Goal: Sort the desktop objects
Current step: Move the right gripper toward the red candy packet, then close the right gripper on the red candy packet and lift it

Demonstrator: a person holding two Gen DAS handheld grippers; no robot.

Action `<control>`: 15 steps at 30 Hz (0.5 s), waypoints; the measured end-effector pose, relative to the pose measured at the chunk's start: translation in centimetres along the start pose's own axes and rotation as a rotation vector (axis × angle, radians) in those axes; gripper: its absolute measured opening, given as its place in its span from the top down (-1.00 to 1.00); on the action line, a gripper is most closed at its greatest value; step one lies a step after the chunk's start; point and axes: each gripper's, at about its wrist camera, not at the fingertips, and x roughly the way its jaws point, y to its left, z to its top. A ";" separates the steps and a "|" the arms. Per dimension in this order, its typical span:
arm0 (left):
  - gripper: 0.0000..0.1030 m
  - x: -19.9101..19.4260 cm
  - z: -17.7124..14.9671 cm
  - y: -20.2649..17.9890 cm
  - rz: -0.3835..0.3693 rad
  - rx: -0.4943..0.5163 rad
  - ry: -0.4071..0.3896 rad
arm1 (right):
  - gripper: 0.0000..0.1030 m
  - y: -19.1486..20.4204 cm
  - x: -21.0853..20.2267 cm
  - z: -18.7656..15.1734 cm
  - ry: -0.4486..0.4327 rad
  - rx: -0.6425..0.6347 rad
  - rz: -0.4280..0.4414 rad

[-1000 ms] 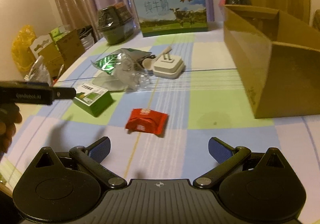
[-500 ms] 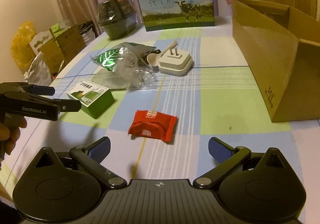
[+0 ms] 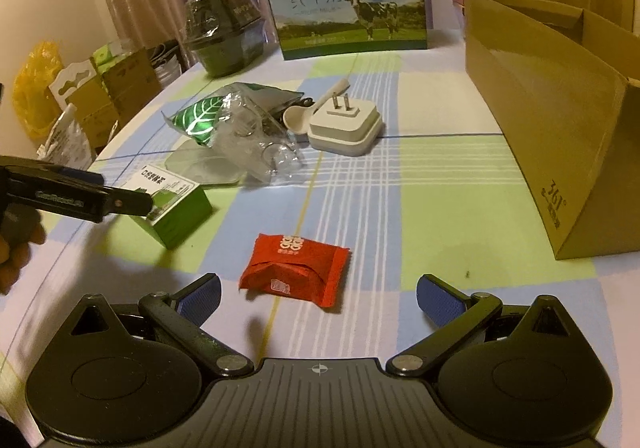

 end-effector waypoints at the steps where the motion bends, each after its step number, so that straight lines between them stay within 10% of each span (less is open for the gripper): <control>1: -0.98 -0.1 0.1 0.0 0.017 -0.014 0.005 | -0.97 0.0 0.0 0.0 -0.002 0.000 -0.001; 15: -0.98 0.1 -0.3 -2.7 0.043 0.002 0.007 | -0.96 0.8 1.4 0.4 0.020 0.005 0.020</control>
